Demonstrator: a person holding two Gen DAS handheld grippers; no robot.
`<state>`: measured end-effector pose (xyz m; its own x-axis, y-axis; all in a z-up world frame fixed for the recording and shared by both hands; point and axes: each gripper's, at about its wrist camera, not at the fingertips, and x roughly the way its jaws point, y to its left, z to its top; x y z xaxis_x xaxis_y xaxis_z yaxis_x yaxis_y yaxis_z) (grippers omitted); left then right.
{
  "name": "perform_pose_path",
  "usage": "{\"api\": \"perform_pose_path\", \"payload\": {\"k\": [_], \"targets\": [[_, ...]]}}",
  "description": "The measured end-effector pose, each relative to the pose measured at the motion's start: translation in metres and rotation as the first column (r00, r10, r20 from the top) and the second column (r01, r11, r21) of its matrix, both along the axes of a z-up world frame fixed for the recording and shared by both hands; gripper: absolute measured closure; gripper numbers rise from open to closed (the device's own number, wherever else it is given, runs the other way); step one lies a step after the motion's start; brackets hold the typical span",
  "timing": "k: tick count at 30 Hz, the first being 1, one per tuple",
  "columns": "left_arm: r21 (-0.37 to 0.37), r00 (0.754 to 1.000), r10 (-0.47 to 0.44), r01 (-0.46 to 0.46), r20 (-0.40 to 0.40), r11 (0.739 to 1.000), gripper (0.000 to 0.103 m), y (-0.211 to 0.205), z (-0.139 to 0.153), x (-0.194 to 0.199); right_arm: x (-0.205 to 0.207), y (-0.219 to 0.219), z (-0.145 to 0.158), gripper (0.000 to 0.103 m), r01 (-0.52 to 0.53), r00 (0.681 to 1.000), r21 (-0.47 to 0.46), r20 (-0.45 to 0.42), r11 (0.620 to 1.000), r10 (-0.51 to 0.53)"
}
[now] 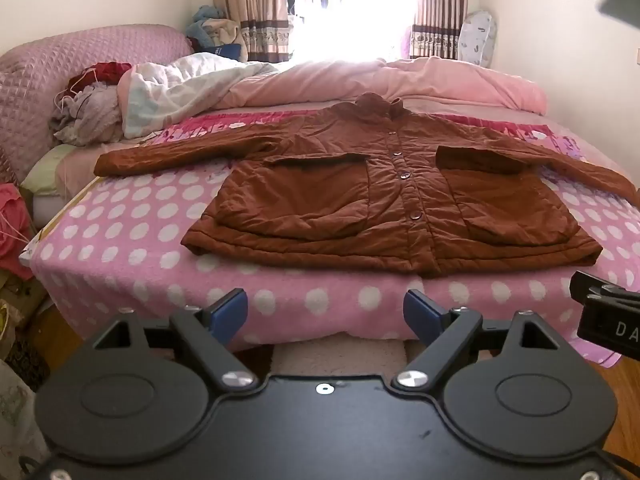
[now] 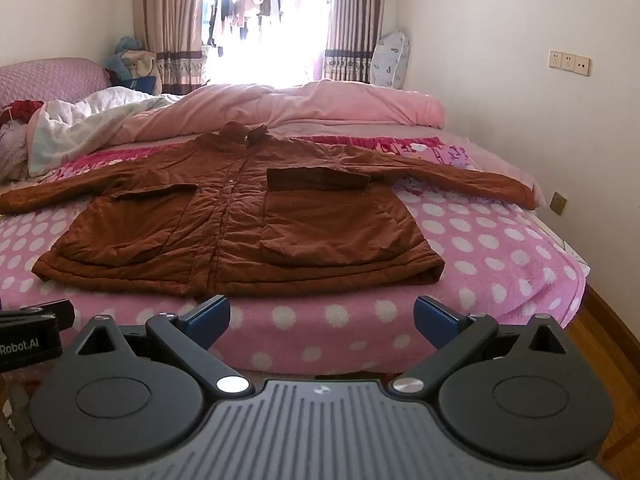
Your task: Fold large clothes
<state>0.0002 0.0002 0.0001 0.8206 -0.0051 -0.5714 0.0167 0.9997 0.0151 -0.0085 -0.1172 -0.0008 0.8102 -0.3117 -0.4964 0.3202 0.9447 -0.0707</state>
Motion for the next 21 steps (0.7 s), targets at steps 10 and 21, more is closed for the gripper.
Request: {"api": "perform_pose_path", "payload": {"k": [10,21], "targets": [[0.003,1.0,0.001,-0.002,0.004,1.0,0.016,0.0001,0.0,-0.0002,-0.0005,-0.0003,0.0002,0.0,0.0,1.0,0.002,0.003,1.0,0.0],[0.004,1.0,0.001,-0.001,0.001,1.0,0.016,-0.0024,0.0014,0.0001,-0.0005,0.0001,-0.0005,0.0,-0.001,1.0,0.001,0.002,1.0,0.001]]}}
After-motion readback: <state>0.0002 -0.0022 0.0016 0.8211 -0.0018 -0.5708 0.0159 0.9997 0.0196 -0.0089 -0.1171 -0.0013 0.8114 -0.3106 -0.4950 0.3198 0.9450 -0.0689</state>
